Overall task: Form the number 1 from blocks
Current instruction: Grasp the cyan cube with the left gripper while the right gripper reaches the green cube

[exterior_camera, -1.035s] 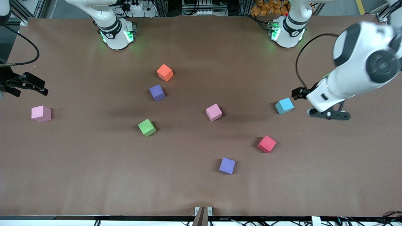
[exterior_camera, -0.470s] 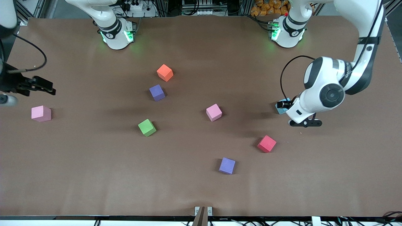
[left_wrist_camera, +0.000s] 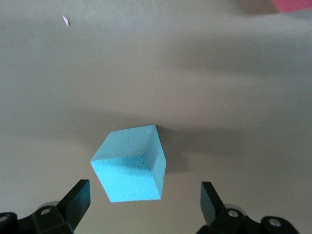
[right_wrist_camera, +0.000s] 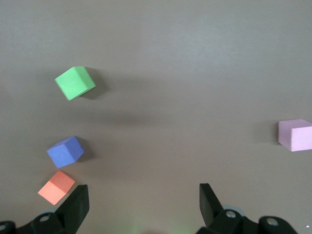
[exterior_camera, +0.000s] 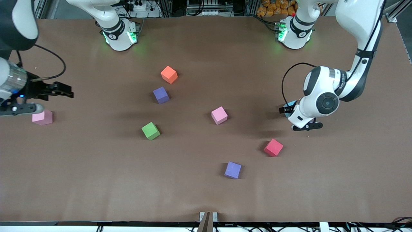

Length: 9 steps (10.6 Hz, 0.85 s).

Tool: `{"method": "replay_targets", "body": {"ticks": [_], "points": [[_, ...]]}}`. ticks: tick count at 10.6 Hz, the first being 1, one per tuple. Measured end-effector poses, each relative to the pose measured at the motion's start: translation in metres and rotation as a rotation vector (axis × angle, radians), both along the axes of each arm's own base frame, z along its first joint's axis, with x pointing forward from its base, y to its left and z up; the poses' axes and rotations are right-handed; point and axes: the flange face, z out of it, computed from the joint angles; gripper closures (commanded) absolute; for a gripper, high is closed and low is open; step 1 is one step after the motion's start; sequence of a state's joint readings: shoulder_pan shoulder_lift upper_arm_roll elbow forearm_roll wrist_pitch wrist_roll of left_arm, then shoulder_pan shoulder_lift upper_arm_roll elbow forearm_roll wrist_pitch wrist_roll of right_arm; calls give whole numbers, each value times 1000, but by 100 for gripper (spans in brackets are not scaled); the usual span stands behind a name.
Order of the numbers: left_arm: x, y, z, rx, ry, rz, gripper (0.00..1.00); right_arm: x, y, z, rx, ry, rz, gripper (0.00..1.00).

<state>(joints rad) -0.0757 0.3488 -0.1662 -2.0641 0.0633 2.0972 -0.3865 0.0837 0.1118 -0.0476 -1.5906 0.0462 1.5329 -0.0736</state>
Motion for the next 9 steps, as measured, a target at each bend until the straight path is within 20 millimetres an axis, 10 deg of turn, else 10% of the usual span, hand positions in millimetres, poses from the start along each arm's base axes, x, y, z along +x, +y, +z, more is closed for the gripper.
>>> {"method": "replay_targets", "body": {"ticks": [4, 8, 9], "points": [[-24, 8, -34, 36, 19, -39, 0, -10, 87, -11, -11, 8, 9, 0], [-28, 12, -50, 48, 43, -52, 0, -29, 163, -70, -20, -17, 66, 0], [-29, 12, -53, 51, 49, -54, 18, -32, 171, -90, -17, -32, 76, 0]]}}
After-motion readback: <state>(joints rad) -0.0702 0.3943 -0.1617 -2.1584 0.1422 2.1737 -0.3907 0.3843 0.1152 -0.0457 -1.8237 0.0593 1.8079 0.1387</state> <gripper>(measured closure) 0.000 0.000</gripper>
